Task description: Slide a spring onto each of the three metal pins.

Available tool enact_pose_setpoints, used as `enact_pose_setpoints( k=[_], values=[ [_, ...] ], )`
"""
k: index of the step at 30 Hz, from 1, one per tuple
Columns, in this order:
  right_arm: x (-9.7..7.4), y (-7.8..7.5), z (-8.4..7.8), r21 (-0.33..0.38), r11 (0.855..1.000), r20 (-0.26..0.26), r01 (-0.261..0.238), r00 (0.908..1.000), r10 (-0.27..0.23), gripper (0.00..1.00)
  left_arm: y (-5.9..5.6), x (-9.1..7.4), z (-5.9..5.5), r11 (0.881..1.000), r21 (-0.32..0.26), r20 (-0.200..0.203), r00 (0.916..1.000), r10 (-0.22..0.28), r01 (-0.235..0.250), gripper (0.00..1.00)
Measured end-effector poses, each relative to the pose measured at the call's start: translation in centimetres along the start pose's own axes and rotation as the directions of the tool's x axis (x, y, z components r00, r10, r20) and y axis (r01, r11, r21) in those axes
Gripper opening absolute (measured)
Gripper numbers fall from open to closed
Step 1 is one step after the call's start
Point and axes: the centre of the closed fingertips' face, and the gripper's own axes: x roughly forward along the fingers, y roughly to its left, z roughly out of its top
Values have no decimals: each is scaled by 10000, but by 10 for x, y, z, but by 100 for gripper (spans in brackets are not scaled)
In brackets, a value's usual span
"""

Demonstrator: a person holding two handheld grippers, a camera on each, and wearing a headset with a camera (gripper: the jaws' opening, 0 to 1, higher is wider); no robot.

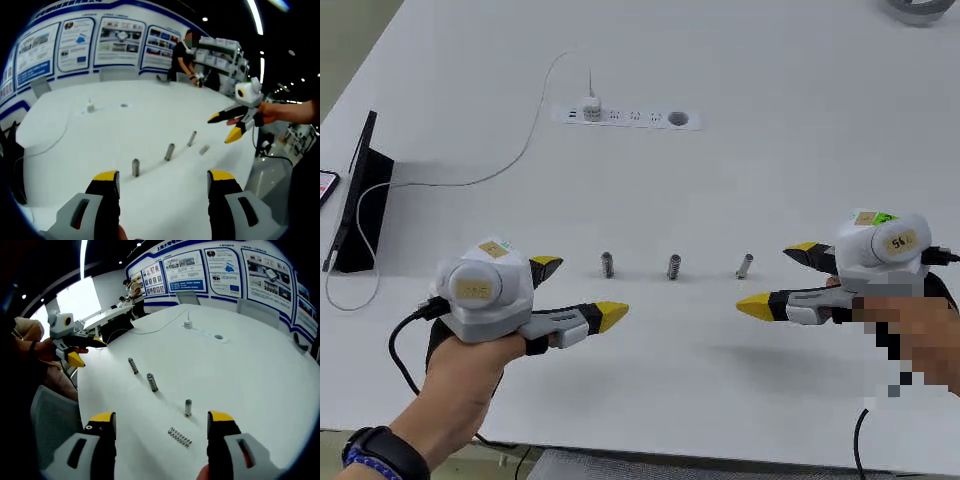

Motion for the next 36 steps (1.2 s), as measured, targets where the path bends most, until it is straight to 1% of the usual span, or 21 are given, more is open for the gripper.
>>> enact_pose_setpoints(
  k=[12, 19, 21, 27, 29, 32, 36],
  values=[
    [-19, -4, -20, 431, 9983, 62, 386, 9992, -389, 78, -15, 12, 4, 9990, 244, -106, 9992, -380, 383, 73],
    [-26, -5, -24, 569, 9970, 134, 517, 9985, -525, 79, -23, 19, 5, 9973, 406, -179, 9980, -612, 618, 73],
    [-28, -6, -24, 580, 9967, 149, 575, 9982, -585, 79, -27, 21, 7, 9961, 504, -213, 9972, -716, 726, 73],
    [-34, -9, -24, 633, 9957, 230, 682, 9973, -697, 80, -39, 31, 11, 9896, 893, -321, 9934, -1105, 1130, 72],
    [-35, -8, -24, 643, 9954, 245, 712, 9970, -729, 80, -44, 35, 12, 9873, 994, -356, 9920, -1212, 1242, 72],
    [-38, -7, -25, 651, 9952, 273, 735, 9968, -754, 80, -54, 40, 13, 9798, 1293, -466, 9880, -1475, 1524, 72],
    [-40, -7, -27, 699, 9945, 293, 779, 9964, -801, 81, -64, 46, 14, 9713, 1553, -587, 9832, -1731, 1803, 72]
  ],
)
